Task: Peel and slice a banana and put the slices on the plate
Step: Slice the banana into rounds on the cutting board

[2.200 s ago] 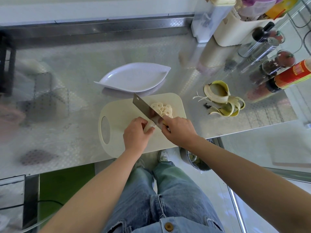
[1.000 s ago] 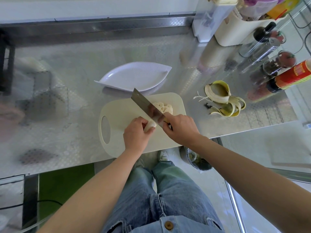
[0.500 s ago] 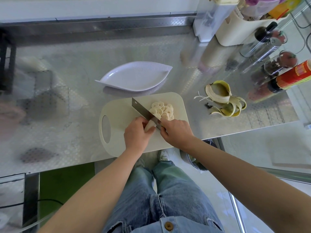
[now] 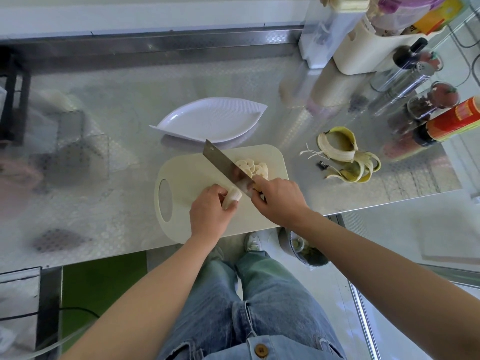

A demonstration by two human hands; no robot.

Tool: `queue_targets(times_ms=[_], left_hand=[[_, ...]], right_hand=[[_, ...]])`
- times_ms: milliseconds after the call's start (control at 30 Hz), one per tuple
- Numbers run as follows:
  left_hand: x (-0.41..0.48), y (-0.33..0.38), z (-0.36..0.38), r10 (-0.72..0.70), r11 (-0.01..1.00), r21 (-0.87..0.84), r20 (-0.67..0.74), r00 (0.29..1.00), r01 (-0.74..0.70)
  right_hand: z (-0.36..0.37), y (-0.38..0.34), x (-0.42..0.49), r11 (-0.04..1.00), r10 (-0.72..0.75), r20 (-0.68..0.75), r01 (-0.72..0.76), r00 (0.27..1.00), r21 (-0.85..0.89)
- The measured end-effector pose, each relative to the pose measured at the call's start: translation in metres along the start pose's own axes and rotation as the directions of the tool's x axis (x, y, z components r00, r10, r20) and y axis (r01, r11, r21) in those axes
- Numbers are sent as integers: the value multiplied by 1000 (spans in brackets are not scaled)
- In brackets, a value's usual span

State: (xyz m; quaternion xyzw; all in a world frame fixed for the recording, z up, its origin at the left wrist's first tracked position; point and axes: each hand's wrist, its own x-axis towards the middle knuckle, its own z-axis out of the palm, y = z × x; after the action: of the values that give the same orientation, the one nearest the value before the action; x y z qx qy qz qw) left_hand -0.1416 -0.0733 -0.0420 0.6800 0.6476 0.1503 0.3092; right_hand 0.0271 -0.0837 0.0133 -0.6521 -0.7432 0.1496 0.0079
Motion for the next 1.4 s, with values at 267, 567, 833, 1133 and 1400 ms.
queue_targets(times_ms=[267, 567, 833, 1133, 1400], left_hand=[[1, 0, 0, 9, 1000, 3, 1, 1000, -9], [2, 0, 1, -5, 1000, -22, 10, 1000, 6], [2, -1, 1, -12, 1000, -25, 24, 1000, 13], [2, -2, 2, 4, 1000, 3, 11, 1000, -4], [2, -1, 1, -2, 1000, -8, 11, 1000, 3]], right_hand=[[-1, 1, -1, 1000, -1, 12, 1, 1000, 2], [5, 0, 2, 999, -1, 90, 6, 996, -53], [20, 2, -4, 1000, 8, 78, -7, 997, -10], [0, 1, -1, 1000, -7, -4, 7, 1000, 22], [2, -1, -2, 999, -20, 39, 21, 999, -28]])
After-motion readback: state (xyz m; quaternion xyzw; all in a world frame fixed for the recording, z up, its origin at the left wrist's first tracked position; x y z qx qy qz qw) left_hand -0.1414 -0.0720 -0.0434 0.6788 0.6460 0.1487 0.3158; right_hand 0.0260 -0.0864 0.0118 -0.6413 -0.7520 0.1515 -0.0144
